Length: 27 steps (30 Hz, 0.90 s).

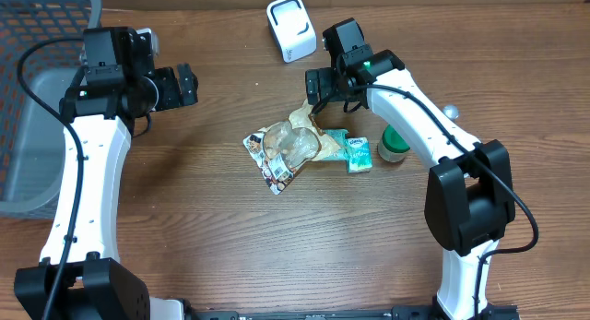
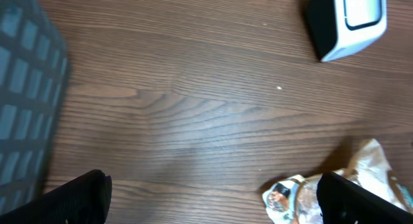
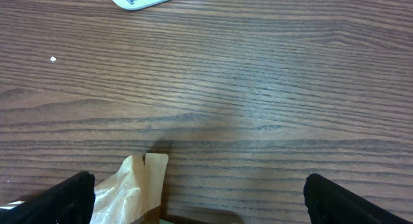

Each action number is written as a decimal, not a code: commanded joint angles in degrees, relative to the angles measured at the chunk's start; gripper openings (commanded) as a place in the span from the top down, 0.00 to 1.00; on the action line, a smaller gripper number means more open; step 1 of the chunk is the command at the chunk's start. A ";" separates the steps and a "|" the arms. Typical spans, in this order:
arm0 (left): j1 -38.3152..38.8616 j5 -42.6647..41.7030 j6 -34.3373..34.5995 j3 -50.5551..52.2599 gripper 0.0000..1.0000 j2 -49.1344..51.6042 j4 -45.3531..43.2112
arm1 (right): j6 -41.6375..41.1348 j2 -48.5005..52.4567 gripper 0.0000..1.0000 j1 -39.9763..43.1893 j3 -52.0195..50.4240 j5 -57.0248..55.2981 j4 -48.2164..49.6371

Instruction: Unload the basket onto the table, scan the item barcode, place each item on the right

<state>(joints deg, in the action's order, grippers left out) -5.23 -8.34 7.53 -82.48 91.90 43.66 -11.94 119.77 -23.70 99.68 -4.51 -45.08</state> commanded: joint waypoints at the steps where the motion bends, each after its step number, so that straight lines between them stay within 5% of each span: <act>1: 0.37 2.99 0.35 -0.13 0.01 0.15 -0.35 | -0.07 -0.04 0.00 0.11 -0.35 -0.55 0.22; 27: 0.61 6.25 0.20 3.78 0.00 0.63 12.22 | -0.07 -0.04 0.00 0.11 -0.35 -0.55 0.22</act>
<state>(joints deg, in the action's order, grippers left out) -5.23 -2.07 7.53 -80.84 91.94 56.03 -11.94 119.77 -23.70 99.68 -4.56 -45.06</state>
